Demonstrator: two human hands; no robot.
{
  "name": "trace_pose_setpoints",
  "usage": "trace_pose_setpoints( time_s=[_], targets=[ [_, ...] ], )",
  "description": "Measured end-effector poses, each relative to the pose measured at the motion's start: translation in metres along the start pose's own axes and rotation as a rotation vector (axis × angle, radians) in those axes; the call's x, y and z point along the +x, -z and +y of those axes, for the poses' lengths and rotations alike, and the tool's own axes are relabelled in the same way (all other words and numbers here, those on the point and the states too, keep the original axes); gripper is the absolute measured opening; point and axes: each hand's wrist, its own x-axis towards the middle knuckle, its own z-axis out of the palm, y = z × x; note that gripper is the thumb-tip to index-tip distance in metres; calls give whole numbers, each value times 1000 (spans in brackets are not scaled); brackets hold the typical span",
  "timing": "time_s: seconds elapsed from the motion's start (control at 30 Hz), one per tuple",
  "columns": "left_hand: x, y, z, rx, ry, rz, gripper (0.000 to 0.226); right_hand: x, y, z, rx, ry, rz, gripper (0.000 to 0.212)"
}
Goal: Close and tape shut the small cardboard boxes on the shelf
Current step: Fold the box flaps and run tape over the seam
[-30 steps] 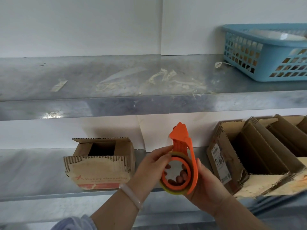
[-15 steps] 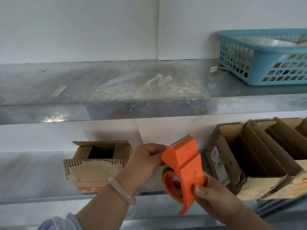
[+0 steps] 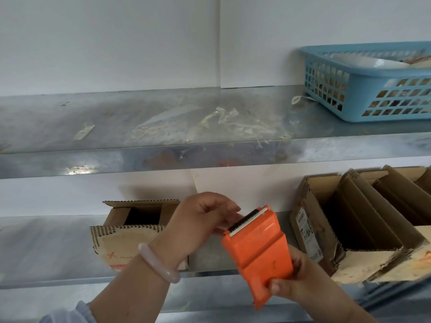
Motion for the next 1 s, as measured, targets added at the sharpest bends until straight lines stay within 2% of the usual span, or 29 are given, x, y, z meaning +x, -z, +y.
trace_pose_setpoints(
  time_s=[0.1, 0.23, 0.33, 0.5, 0.63, 0.77, 0.9, 1.0],
  targets=[
    [-1, 8, 6, 117, -127, -68, 20, -5, 2, 2, -401, 124, 228, 64],
    [-5, 11, 11, 228, -260, -144, 13, -2, 11, 17, -874, 357, 365, 58],
    [-6, 12, 6, 367, -375, -151, 17, 4, 13, 25, -1089, 501, 438, 56],
    [-8, 13, 1, 510, -529, -162, 28, 7, 10, 28, -1055, 497, 444, 41],
    [-5, 14, -4, 559, -554, -147, 29, 7, 8, 36, -1054, 500, 482, 57],
    [-5, 17, -10, 510, -515, -108, 27, 6, 9, 40, -965, 498, 486, 70],
    [-4, 17, -14, 473, -521, -132, 23, 6, 9, 40, -988, 603, 567, 69],
    [-4, 17, -15, 479, -535, -137, 21, 8, 7, 39, -988, 610, 589, 70]
  ],
)
